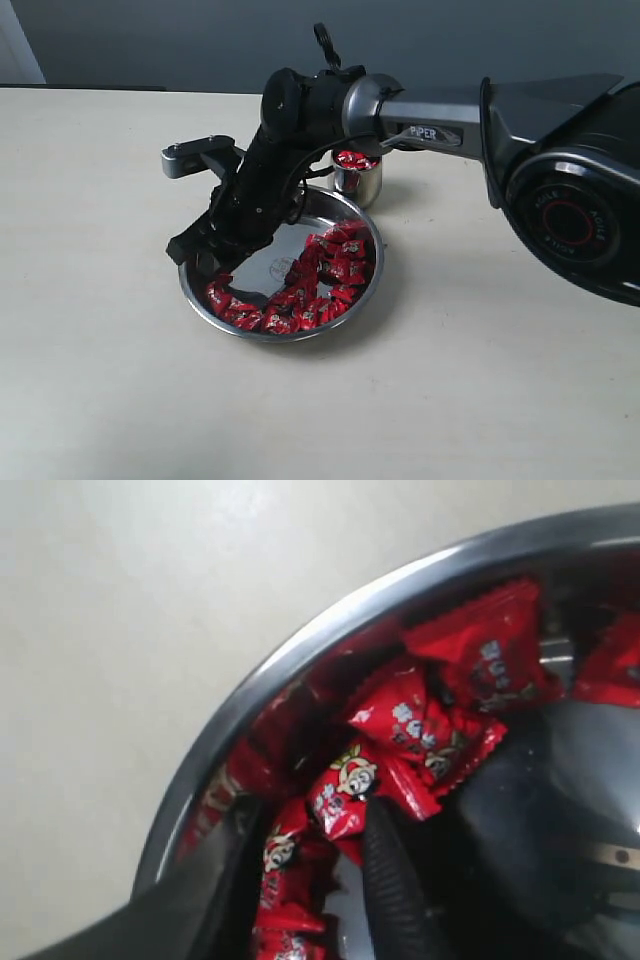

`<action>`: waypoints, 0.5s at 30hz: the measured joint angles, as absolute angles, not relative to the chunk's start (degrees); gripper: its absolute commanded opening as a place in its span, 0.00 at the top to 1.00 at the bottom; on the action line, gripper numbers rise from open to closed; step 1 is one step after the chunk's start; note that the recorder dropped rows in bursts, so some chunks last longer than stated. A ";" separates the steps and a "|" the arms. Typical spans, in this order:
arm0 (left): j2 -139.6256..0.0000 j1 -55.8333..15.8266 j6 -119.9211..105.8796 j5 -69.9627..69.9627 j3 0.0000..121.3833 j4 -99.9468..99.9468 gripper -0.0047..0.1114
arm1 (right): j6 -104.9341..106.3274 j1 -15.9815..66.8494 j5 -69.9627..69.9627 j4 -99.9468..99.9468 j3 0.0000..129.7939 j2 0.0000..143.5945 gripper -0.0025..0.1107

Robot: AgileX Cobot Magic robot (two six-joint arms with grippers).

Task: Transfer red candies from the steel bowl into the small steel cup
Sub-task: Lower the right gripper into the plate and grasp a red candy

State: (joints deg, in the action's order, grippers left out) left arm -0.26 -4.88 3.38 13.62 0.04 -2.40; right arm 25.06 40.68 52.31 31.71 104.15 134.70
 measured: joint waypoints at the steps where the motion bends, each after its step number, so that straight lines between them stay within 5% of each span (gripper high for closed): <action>1: -0.26 -4.88 3.38 13.62 0.04 -2.40 0.96 | 25.23 40.68 52.31 31.71 104.15 134.70 0.68; 15: -0.26 -4.88 3.38 13.62 0.04 -2.40 0.96 | 25.63 40.68 51.07 31.62 104.15 134.70 0.68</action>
